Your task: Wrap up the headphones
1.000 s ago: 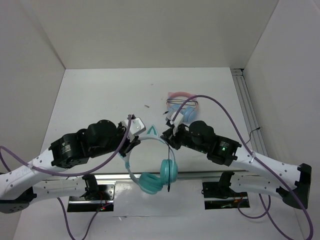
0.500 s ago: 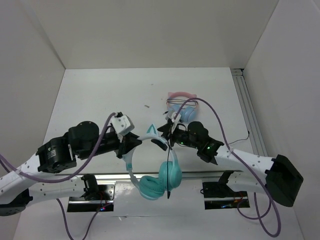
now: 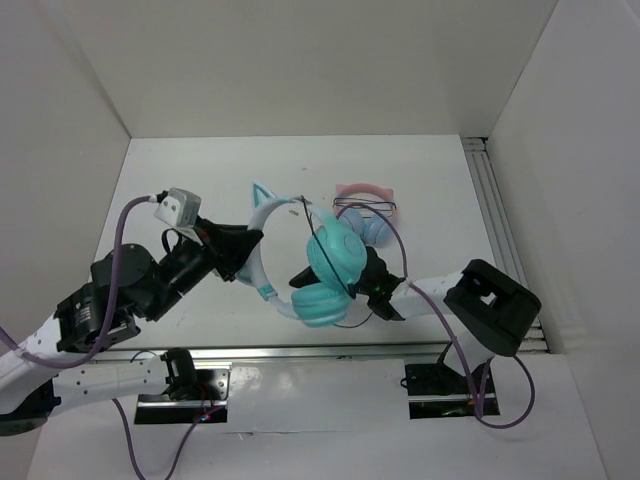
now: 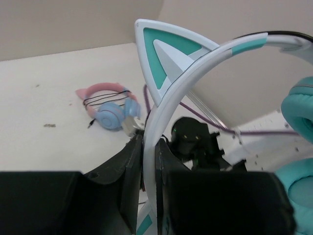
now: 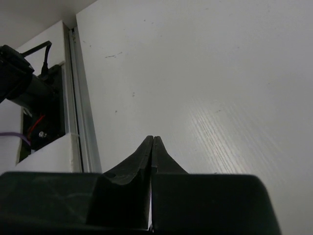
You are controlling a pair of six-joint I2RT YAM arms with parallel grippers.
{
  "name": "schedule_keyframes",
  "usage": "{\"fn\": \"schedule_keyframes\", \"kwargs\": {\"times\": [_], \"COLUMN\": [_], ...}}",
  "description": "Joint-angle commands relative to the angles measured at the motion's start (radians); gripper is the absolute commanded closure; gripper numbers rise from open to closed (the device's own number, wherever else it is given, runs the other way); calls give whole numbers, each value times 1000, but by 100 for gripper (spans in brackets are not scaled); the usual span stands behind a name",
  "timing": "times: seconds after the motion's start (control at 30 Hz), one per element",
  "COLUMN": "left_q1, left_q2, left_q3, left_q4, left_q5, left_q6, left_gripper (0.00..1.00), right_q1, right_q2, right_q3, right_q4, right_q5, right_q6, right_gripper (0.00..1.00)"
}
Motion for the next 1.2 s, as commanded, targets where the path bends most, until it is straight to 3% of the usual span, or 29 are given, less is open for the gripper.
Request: {"fn": "schedule_keyframes", "kwargs": {"times": [0.0, 0.17, 0.23, 0.37, 0.53, 0.77, 0.87, 0.93, 1.07, 1.17], "left_q1": [-2, -2, -2, 8, 82, 300, 300, 300, 300, 291], "left_q2": [17, 95, 143, 226, 323, 375, 413, 459, 505, 528], "left_q3": [26, 35, 44, 58, 83, 9, -11, 27, 48, 38], "left_q4": [111, 10, -33, -42, -104, -81, -69, -137, -428, -518], "left_q5": [-279, -620, -708, -859, -884, -795, -795, -784, -798, -807], "left_q6": [-171, -317, -416, -454, -481, -460, -432, -479, -696, -788], "left_gripper": [100, 100, 100, 100, 100, 100, 100, 100, 100, 100], "right_q1": [-2, 73, 117, 192, 249, 418, 453, 467, 476, 476], "right_q2": [44, 45, 31, -40, -127, -316, -348, -359, -397, -417], "right_q3": [-17, -45, -45, -72, -52, 24, 89, 142, 207, 248], "right_q4": [191, 191, 163, 107, -89, -343, -447, -502, -622, -685], "right_q5": [-2, 104, 160, 249, 289, 455, 529, 581, 607, 638], "right_q6": [64, 96, 97, 107, 78, -4, -54, -81, -135, -179], "right_gripper": [98, 100, 100, 100, 100, 100, 100, 100, 100, 100]}}
